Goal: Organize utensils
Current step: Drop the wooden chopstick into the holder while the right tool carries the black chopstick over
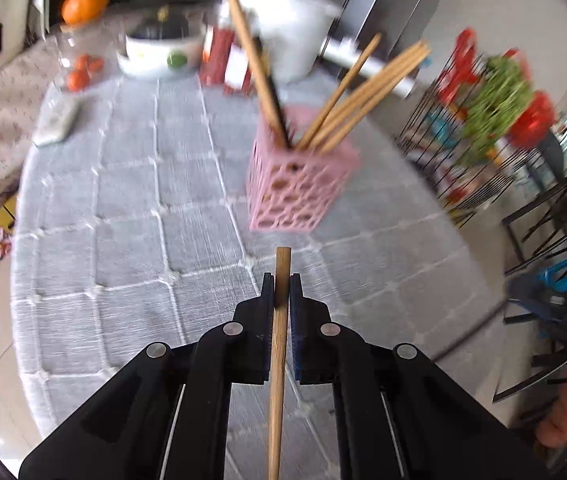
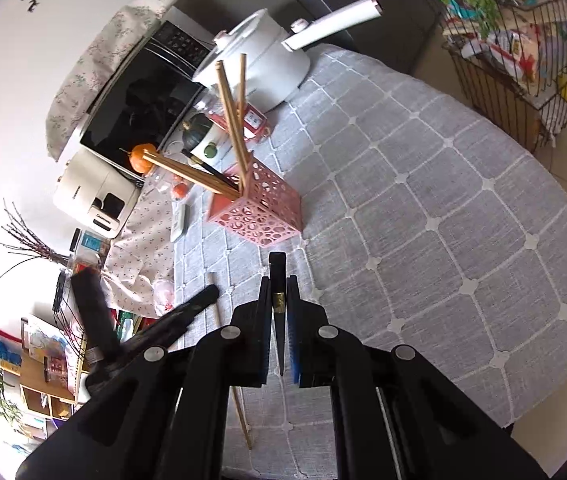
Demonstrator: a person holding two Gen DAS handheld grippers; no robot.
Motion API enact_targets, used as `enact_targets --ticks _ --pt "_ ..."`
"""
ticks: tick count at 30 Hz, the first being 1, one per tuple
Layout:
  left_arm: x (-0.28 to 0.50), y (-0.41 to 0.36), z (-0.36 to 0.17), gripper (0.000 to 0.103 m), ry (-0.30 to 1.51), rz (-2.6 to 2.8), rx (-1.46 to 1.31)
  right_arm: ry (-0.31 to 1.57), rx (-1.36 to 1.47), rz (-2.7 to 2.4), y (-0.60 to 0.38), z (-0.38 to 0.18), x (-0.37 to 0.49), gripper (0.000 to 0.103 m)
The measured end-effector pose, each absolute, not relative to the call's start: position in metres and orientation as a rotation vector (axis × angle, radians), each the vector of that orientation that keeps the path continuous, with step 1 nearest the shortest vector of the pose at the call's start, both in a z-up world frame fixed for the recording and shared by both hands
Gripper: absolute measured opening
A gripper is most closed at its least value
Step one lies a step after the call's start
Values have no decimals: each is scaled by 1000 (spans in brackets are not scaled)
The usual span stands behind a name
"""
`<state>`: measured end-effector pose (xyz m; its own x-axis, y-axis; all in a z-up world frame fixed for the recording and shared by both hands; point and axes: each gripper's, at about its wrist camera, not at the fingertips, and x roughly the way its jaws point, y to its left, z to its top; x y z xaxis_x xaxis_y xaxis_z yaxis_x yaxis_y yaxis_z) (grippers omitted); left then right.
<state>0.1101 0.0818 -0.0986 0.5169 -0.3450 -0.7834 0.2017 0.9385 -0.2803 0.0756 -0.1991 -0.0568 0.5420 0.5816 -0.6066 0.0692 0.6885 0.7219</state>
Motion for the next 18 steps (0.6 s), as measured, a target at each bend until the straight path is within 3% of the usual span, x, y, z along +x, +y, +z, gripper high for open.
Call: enact_targets --ticks 9,18 --pt "56 97 -13 7 770 -283 -167 941 806 384 -204 -53 66 7" --pt "75 71 105 6 539 -264 -120 929 850 379 -218 -54 63 7"
